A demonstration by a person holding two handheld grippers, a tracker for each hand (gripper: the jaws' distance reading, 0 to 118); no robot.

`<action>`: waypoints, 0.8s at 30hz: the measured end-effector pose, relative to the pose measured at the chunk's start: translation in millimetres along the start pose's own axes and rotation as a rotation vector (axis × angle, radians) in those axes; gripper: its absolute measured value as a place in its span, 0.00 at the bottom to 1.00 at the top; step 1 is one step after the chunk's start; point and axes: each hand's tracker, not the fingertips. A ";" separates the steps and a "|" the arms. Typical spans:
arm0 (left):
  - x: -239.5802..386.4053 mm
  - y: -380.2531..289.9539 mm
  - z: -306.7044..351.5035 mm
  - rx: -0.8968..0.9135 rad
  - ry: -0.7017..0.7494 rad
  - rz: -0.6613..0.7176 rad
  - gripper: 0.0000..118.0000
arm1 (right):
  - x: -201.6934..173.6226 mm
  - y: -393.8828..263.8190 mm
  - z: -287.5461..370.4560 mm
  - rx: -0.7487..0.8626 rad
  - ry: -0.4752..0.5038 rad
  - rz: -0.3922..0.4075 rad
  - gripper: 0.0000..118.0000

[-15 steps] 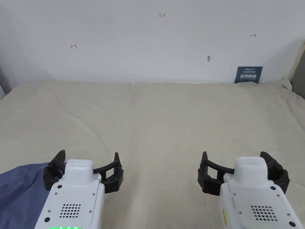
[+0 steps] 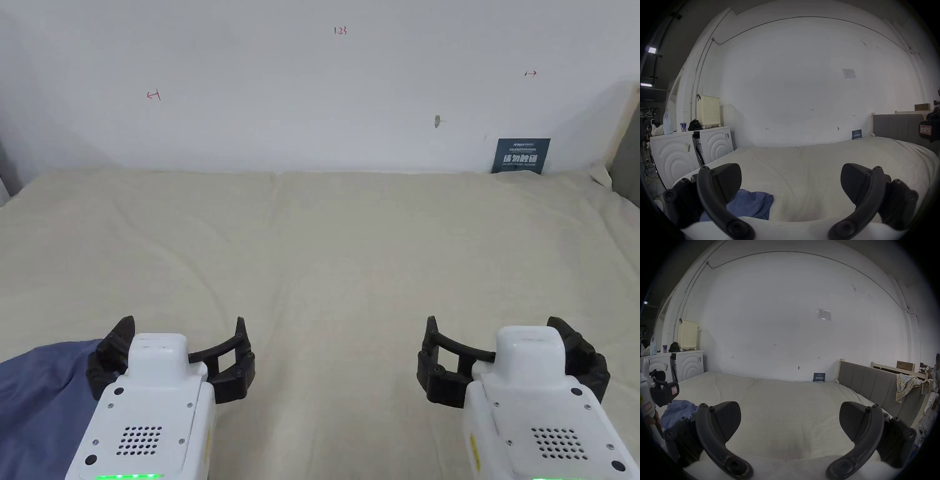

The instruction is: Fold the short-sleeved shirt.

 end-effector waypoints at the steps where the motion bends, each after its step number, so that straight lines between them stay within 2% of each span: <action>1: -0.4 0.2 0.1 -0.001 -0.001 0.004 1.00 | 0.0 0.2 0.3 0.001 0.001 0.000 1.00; 24: 5.1 7.1 3.7 -0.014 -0.002 0.004 1.00 | 2.8 3.0 5.0 -0.001 -0.007 0.002 1.00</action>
